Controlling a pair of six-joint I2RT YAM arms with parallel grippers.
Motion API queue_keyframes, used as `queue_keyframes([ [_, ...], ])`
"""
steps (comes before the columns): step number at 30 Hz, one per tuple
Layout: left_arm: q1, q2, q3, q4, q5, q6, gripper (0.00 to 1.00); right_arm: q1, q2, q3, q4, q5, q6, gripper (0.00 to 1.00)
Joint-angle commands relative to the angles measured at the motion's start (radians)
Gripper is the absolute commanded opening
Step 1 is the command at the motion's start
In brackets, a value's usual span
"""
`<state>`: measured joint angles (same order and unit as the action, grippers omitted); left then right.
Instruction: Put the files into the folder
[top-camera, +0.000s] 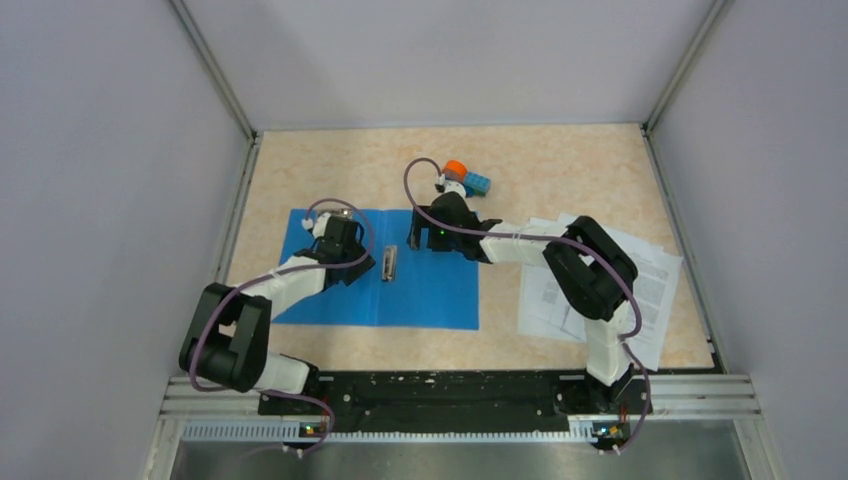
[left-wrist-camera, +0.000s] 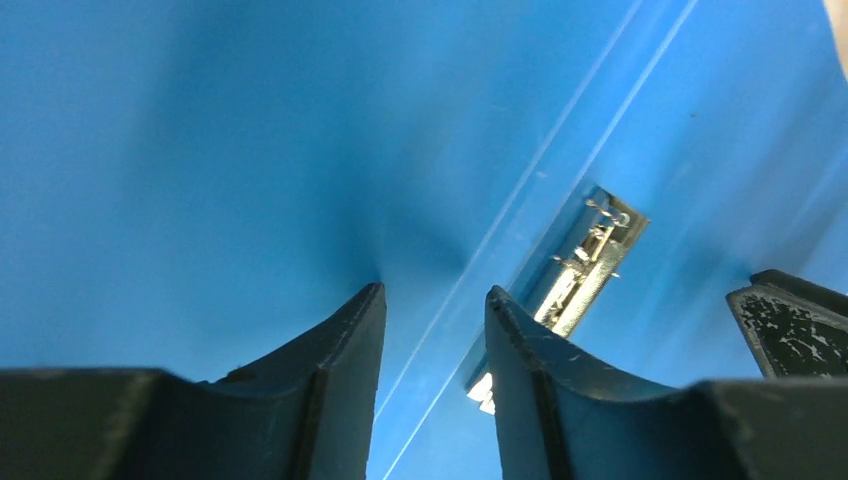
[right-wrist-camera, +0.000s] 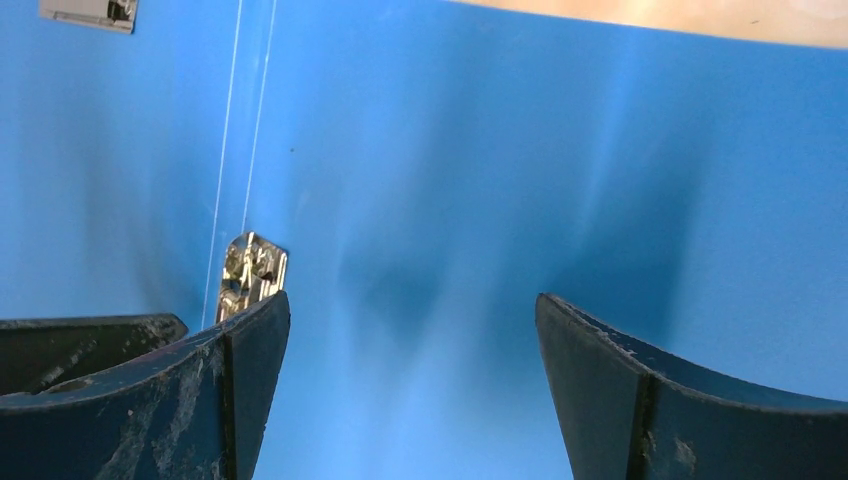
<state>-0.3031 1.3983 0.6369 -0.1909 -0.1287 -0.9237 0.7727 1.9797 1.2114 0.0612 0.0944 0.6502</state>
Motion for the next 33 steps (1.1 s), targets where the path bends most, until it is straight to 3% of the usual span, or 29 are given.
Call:
queue_keyframes([
  [1, -0.079, 0.085, -0.011, -0.025, 0.004, -0.055, 0.44, -0.051, 0.037, -0.065, -0.199, 0.025, -0.038, 0.93],
  [9, -0.221, 0.097, -0.038, -0.008, 0.007, -0.175, 0.32, -0.073, 0.046, -0.012, -0.232, 0.029, -0.084, 0.93],
  [15, -0.277, 0.086, -0.044, 0.013, 0.009, -0.241, 0.29, -0.066, 0.037, 0.003, -0.253, -0.001, -0.105, 0.9],
  [26, -0.274, -0.094, 0.173, -0.358, -0.226, -0.057, 0.51, -0.016, 0.03, 0.022, -0.288, 0.03, -0.13, 0.88],
  [33, -0.26, -0.162, 0.108, -0.43, -0.285, -0.066, 0.56, 0.04, -0.006, 0.098, -0.373, 0.061, -0.158, 0.87],
])
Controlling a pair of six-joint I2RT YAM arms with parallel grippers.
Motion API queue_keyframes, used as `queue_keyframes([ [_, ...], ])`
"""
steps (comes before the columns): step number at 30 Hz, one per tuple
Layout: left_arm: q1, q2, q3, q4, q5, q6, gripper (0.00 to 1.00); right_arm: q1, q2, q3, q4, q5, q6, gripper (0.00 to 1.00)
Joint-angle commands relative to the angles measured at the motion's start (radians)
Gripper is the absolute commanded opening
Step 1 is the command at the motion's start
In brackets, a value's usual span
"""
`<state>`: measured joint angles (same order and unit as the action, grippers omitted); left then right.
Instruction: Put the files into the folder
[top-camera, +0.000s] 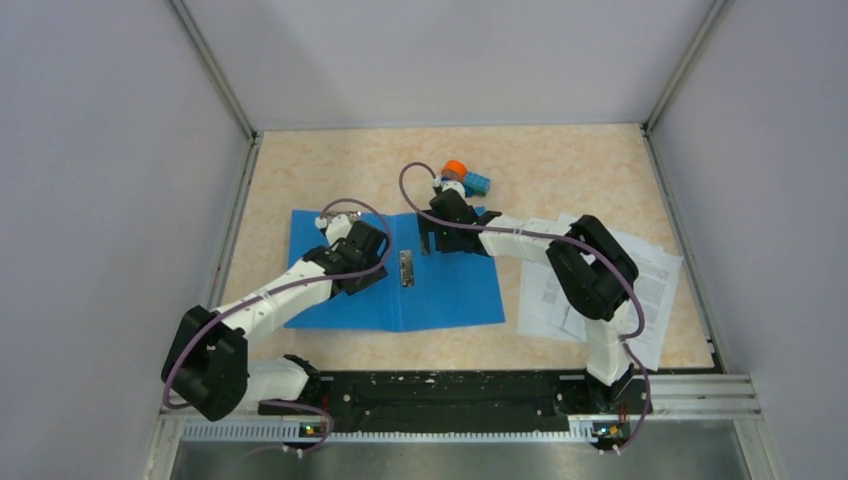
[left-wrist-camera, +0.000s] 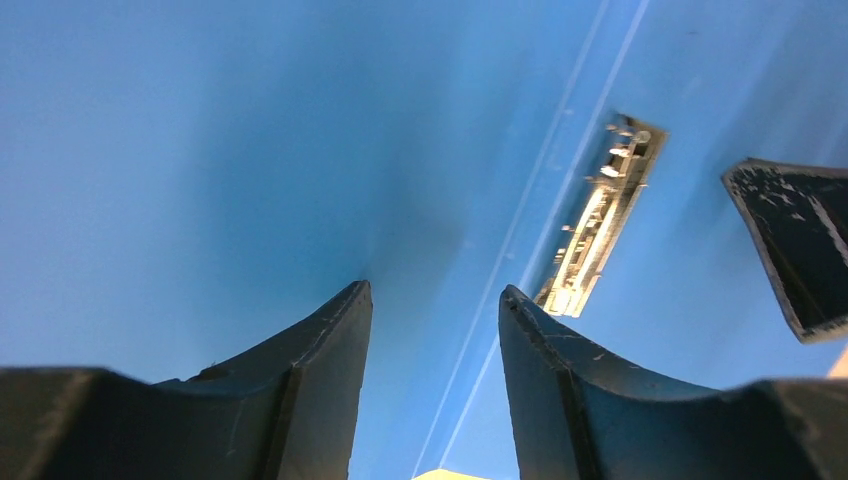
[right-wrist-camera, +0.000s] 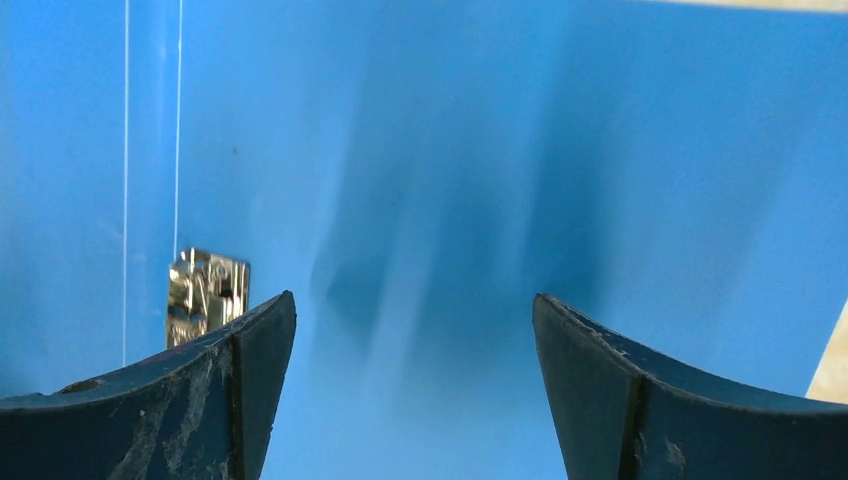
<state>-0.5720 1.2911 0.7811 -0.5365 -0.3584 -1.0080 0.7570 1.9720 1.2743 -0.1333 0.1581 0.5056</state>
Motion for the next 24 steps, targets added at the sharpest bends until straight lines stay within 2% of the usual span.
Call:
queue_keyframes([
  [1, 0.011, -0.072, -0.046, -0.084, -0.055, 0.015, 0.56, 0.069, -0.009, 0.043, -0.192, 0.004, -0.013, 0.86],
  [6, 0.034, -0.157, -0.09, -0.082, -0.063, 0.008, 0.57, 0.142, -0.044, 0.04, -0.23, 0.026, 0.006, 0.82],
  [14, 0.061, -0.198, -0.121, -0.06, -0.021, -0.009, 0.58, 0.236, -0.039, 0.063, -0.238, 0.06, 0.055, 0.78],
  [24, 0.089, -0.208, -0.125, -0.043, -0.001, -0.006, 0.58, 0.272, -0.086, 0.061, -0.191, 0.131, 0.087, 0.71],
])
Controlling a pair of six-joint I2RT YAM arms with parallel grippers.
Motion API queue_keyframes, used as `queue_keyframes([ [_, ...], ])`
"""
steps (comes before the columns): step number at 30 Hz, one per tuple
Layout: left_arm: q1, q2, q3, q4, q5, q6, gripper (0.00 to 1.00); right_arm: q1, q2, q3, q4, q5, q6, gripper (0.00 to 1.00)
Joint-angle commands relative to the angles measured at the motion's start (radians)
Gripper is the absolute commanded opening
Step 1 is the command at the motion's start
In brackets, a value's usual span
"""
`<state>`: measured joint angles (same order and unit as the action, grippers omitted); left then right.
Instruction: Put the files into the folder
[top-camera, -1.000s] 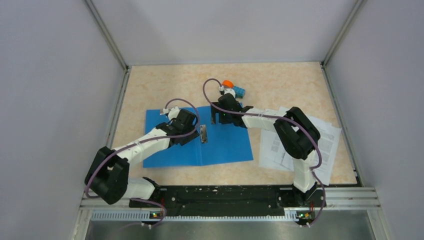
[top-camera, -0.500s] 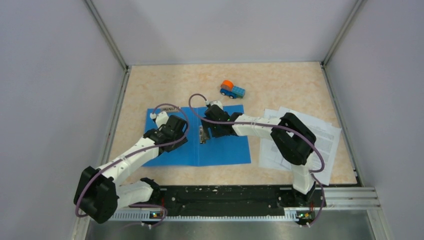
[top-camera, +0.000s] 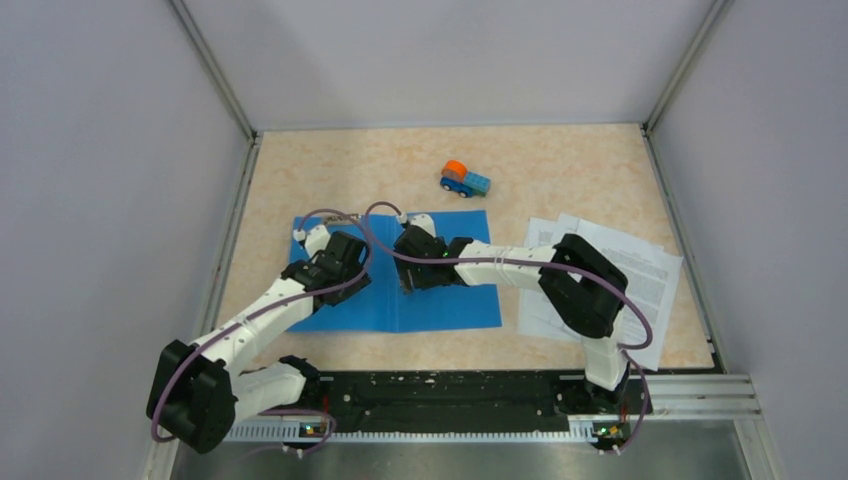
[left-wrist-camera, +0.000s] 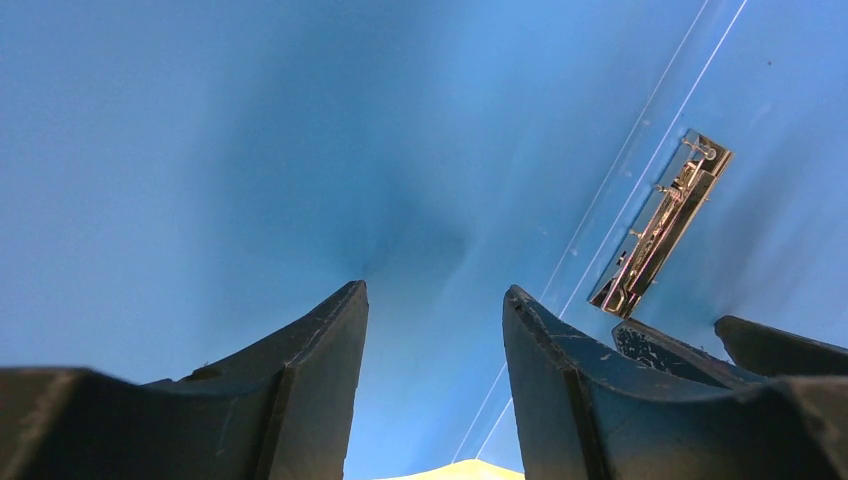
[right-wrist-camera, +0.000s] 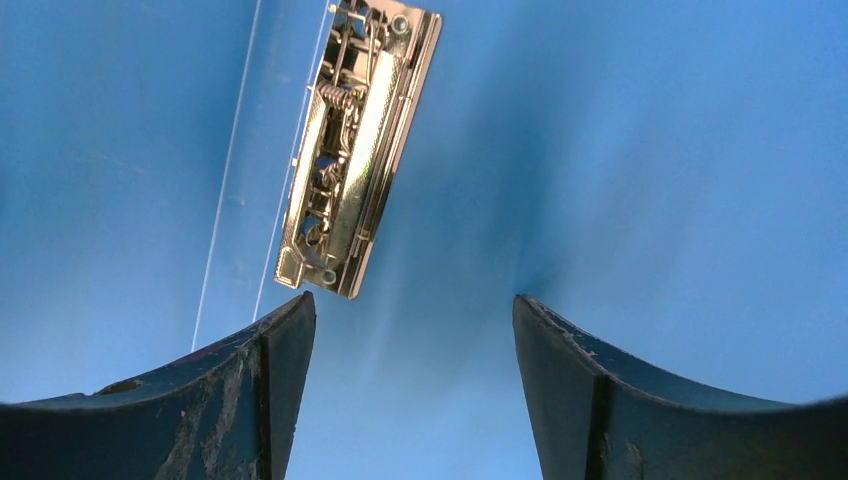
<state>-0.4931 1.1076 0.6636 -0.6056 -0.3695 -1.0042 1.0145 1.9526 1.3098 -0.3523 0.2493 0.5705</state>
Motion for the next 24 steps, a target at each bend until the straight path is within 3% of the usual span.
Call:
queue_keyframes([
  [1, 0.012, -0.025, -0.012, 0.03, 0.013, -0.01, 0.58, 0.017, -0.064, 0.034, 0.028, 0.042, 0.021, 0.71],
  [16, 0.088, -0.04, -0.04, 0.063, 0.071, 0.008, 0.57, 0.046, 0.056, 0.138, -0.006, 0.091, -0.004, 0.65],
  [24, 0.145, -0.019, -0.07, 0.103, 0.093, 0.033, 0.57, 0.048, 0.109, 0.115, -0.046, 0.156, -0.049, 0.59],
])
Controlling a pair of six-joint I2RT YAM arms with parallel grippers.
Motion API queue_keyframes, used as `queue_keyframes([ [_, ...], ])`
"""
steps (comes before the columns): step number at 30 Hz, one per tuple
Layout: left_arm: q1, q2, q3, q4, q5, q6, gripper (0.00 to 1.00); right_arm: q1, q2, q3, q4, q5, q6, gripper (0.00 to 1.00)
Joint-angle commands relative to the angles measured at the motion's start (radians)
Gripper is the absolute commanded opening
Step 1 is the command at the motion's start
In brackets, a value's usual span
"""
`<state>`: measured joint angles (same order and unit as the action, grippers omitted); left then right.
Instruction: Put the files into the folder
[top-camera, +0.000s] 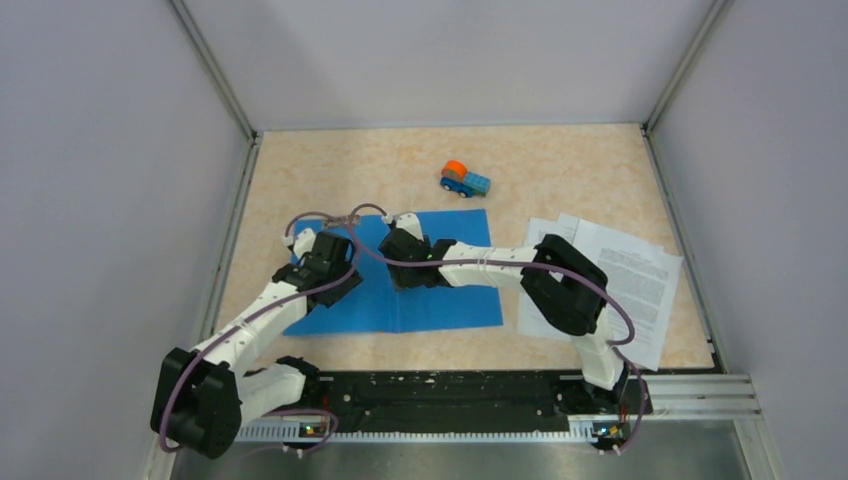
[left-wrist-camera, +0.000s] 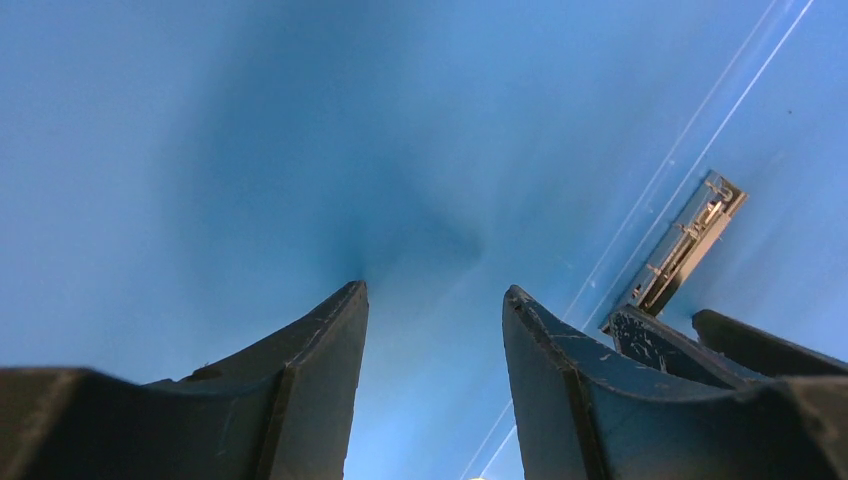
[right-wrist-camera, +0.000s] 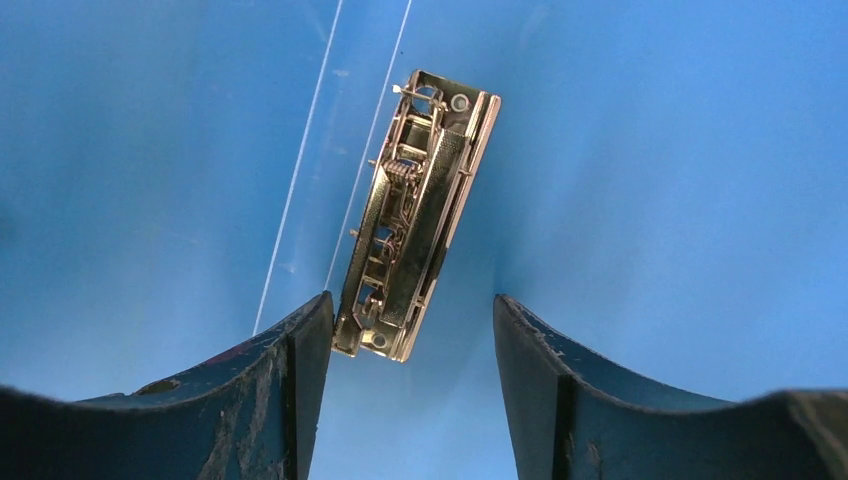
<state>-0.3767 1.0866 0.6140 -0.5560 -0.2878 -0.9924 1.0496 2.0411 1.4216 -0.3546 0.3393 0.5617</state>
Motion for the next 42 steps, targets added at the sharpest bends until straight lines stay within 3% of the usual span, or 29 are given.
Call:
queue_keyframes([
  [1, 0.036, 0.013, -0.024, 0.061, 0.015, 0.026, 0.57, 0.013, 0.023, -0.004, -0.046, 0.076, -0.051, 0.59],
  [3, 0.042, 0.031, -0.029, 0.069, 0.021, 0.032, 0.57, 0.01, 0.027, -0.021, -0.051, 0.09, -0.066, 0.56],
  [7, 0.043, 0.06, -0.044, 0.089, 0.035, 0.037, 0.56, -0.018, -0.006, -0.088, -0.024, 0.066, -0.069, 0.4],
  [9, 0.042, 0.079, -0.065, 0.107, 0.055, 0.038, 0.54, -0.04, -0.031, -0.136, 0.018, 0.016, -0.077, 0.38],
  [16, 0.029, 0.208, -0.092, 0.106, 0.016, -0.022, 0.38, -0.079, -0.087, -0.189, 0.109, -0.141, -0.116, 0.41],
  [26, 0.001, 0.246, -0.055, 0.064, -0.042, -0.06, 0.38, -0.079, -0.142, -0.086, 0.02, -0.125, -0.116, 0.54],
  [34, 0.002, 0.244, -0.048, 0.057, -0.046, -0.07, 0.38, -0.066, -0.137, -0.052, -0.014, -0.108, -0.104, 0.41],
  [42, 0.001, 0.247, -0.045, 0.056, -0.043, -0.08, 0.38, -0.062, -0.121, -0.018, -0.024, -0.114, -0.104, 0.34],
])
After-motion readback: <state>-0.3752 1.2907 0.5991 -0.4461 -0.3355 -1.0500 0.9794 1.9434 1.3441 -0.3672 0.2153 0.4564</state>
